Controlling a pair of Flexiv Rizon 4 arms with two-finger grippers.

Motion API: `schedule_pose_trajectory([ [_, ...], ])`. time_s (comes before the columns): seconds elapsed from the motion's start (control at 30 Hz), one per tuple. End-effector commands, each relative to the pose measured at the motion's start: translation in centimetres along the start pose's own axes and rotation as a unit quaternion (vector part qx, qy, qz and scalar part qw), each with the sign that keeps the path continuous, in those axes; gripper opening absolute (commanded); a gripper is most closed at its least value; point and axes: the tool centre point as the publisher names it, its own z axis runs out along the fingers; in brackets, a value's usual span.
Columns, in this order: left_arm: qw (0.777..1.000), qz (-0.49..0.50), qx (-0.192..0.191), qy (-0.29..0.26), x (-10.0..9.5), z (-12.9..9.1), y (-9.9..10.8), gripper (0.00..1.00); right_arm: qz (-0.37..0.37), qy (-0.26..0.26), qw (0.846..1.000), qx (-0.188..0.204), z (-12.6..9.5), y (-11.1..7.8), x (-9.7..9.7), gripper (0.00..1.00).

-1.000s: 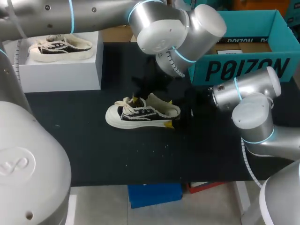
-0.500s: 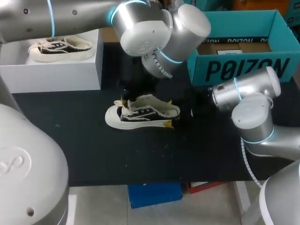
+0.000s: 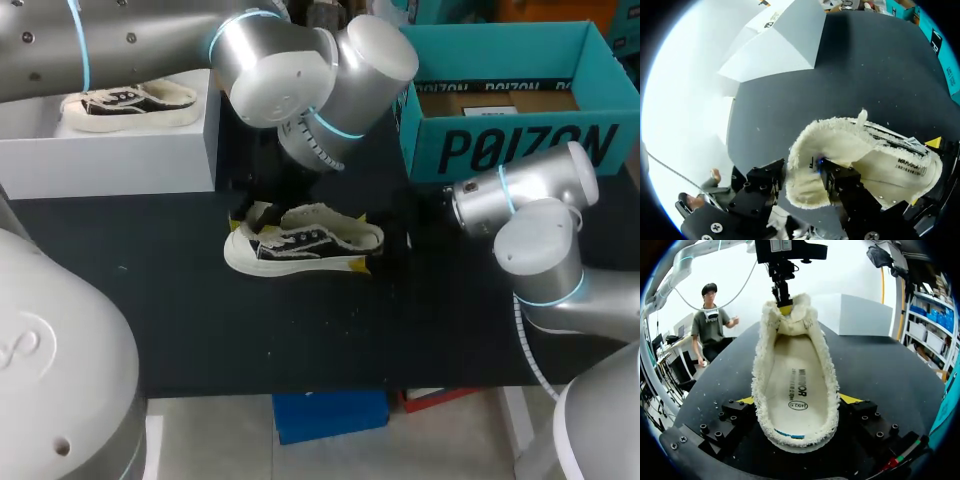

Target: Take the shoe out of the shoebox, open the shoe tongue, remove and reinsert the insole, then place the shoe into the shoebox

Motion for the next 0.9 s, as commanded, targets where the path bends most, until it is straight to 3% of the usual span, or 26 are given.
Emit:
schedule_pose_trajectory([
  [0.03,1.000,-0.002,0.001,0.015,-1.2,0.9,-0.1,1.00,0.001,0.000,1.000,0.000,0.1,-0.4,-0.1,0.00],
  [0.57,0.999,-0.009,-0.023,0.031,-1.8,3.5,0.2,1.00,0.001,0.000,1.000,0.000,0.1,-0.4,-0.1,0.00],
  [0.8,0.998,0.003,-0.001,0.056,-2.7,1.4,0.2,1.00,0.001,0.000,1.000,0.000,0.1,-0.4,-0.1,0.00],
  [0.83,0.998,0.010,0.006,0.066,-2.8,0.9,0.2,0.93,0.001,0.000,1.000,0.000,0.1,-0.4,-0.1,0.00],
  [0.9,0.994,0.036,0.015,0.100,-3.1,-0.3,0.2,0.45,0.001,0.000,1.000,0.000,0.1,-0.4,-0.1,0.00],
])
